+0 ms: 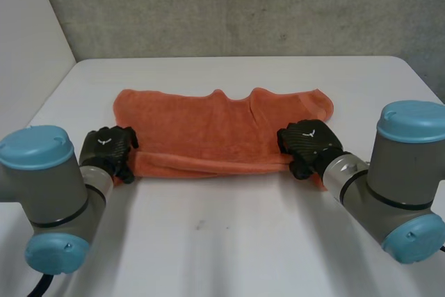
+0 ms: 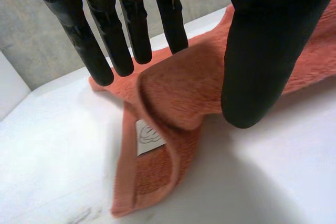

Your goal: Fold the laundry

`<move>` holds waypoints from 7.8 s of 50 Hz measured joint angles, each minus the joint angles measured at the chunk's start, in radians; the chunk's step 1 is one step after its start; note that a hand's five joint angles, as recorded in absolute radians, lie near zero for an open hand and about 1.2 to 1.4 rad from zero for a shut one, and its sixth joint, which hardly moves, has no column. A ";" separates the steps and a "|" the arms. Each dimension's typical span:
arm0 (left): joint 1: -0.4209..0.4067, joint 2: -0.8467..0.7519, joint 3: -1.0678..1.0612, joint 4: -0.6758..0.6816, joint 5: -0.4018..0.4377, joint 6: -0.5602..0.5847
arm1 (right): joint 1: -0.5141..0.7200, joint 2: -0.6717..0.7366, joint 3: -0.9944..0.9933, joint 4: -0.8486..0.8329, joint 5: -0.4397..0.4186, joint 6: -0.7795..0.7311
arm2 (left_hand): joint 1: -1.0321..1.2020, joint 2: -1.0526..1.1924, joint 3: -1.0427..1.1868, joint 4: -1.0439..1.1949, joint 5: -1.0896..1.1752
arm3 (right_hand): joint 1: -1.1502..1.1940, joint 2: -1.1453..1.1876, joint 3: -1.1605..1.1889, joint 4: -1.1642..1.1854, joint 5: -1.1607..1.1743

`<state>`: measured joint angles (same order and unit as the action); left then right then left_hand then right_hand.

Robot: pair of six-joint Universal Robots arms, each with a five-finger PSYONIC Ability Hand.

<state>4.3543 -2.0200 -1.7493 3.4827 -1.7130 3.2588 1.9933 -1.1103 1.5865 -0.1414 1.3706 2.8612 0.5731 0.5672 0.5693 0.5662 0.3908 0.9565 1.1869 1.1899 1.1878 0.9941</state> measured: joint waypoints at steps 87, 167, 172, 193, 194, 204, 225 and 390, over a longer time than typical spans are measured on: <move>-0.162 0.440 0.339 -0.347 0.107 -0.179 | -0.020 -0.009 0.126 -0.066 -0.033 0.528 | 0.621 0.649 0.646 0.650 0.636 | -0.699 -0.899 -0.919 -0.900 -0.885; 0.091 0.071 0.595 0.372 0.133 0.100 | -0.143 -0.093 -0.611 -0.248 0.190 -0.405 | 0.633 0.651 0.648 0.651 0.646 | 0.007 -0.005 -0.005 0.004 -0.021; 0.110 0.121 0.489 0.398 0.114 0.097 | -0.150 -0.180 -0.446 -0.306 0.136 -0.381 | 0.633 0.651 0.648 0.651 0.648 | 0.007 -0.005 -0.005 0.005 -0.013; 0.136 0.000 0.042 0.306 0.124 0.107 | -0.180 0.066 -0.017 -0.192 0.019 -0.320 | 0.633 0.651 0.648 0.651 0.648 | -0.085 -0.173 -0.164 -0.161 -0.133; 0.135 -0.003 0.035 0.301 0.124 0.107 | -0.186 0.080 -0.010 -0.191 0.019 -0.305 | 0.633 0.651 0.648 0.651 0.648 | -0.167 -0.269 -0.269 -0.265 -0.227; 0.140 0.022 0.008 0.226 0.124 0.107 | -0.269 0.104 0.012 -0.124 -0.008 -0.115 | 0.634 0.651 0.648 0.651 0.648 | -0.309 -0.437 -0.450 -0.453 -0.420; 0.144 0.058 -0.019 0.184 0.124 0.102 | -0.368 0.078 0.020 0.048 -0.152 -0.065 | 0.634 0.651 0.648 0.651 0.648 | -0.317 -0.437 -0.458 -0.461 -0.428; 0.172 -0.070 0.037 0.182 0.118 0.178 | -0.309 0.006 0.041 -0.077 0.072 -0.344 | 0.633 0.651 0.648 0.651 0.648 | 0.030 -0.004 0.000 0.005 0.005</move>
<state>4.5262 -2.0901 -1.7123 3.6648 -1.5952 3.4367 1.6846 -1.1047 1.6273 -0.2188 1.4423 2.5175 1.2061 1.2185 1.2173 1.2170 1.0383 0.9869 1.1833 1.1896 1.1930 0.9986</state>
